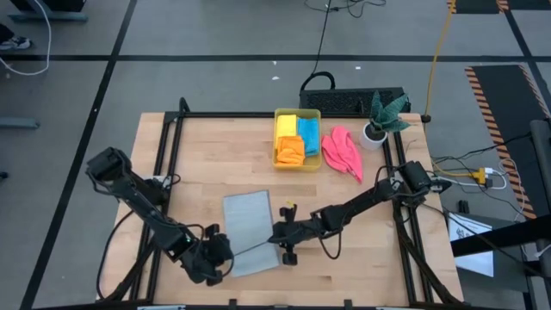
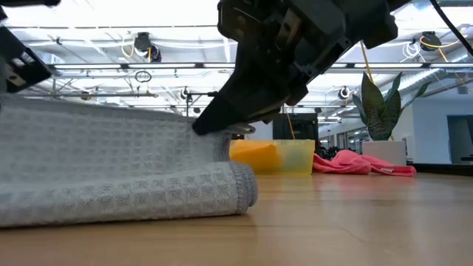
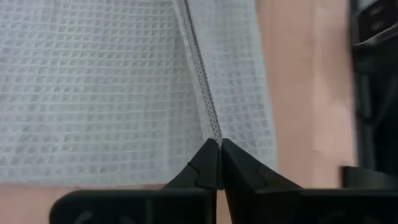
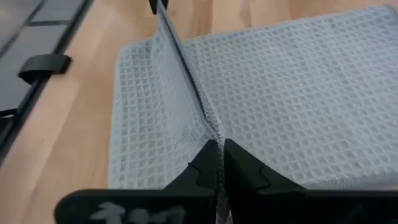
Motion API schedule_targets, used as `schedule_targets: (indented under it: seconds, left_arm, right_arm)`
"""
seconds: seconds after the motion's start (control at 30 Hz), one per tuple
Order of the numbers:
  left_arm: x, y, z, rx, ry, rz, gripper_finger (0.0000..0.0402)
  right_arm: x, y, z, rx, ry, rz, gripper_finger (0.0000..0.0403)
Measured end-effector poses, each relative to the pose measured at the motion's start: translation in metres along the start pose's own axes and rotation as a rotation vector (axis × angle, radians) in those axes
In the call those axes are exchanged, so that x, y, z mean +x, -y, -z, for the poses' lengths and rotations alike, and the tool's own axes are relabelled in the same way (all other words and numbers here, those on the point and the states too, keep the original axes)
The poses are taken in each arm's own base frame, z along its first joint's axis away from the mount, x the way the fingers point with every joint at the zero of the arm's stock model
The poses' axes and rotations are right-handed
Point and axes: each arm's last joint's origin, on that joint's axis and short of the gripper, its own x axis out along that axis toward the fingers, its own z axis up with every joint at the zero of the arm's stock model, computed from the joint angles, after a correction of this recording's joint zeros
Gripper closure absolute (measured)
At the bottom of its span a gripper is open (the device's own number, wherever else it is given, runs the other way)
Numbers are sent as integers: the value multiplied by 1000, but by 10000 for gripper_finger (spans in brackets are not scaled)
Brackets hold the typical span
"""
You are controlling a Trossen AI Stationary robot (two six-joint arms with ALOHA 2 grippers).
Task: Fold microfiber towels
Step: Fold the gray microfiber towel
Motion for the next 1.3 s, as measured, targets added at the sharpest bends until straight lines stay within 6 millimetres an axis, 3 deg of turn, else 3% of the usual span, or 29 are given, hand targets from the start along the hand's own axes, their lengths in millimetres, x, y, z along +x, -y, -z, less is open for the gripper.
schedule_targets:
  seconds: [0.3, 0.6, 0.83, 1.03, 1.17, 1.3]
  left_arm:
    - [-8, -1, -3, -43, -5, 8, 395]
    - [-2, -12, -9, -28, 0, -63, 350]
    - [-3, -16, -7, -39, -24, -100, 306]
    - [-12, -16, -11, -103, 67, -120, 300]
    - [-11, -3, -13, -20, 132, -33, 307]
    - [2, 3, -8, 41, 127, -18, 309]
  right_arm:
    - [1, 2, -2, -1, 16, -18, 396]
    - [11, 7, 10, -64, -44, 7, 390]
    - [8, 9, 7, -106, -32, 58, 307]
    - [-22, 13, -12, -68, -1, 223, 250]
    - [-28, -2, -20, -80, 49, 82, 251]
    - [-12, -20, -8, -116, 62, -100, 278]
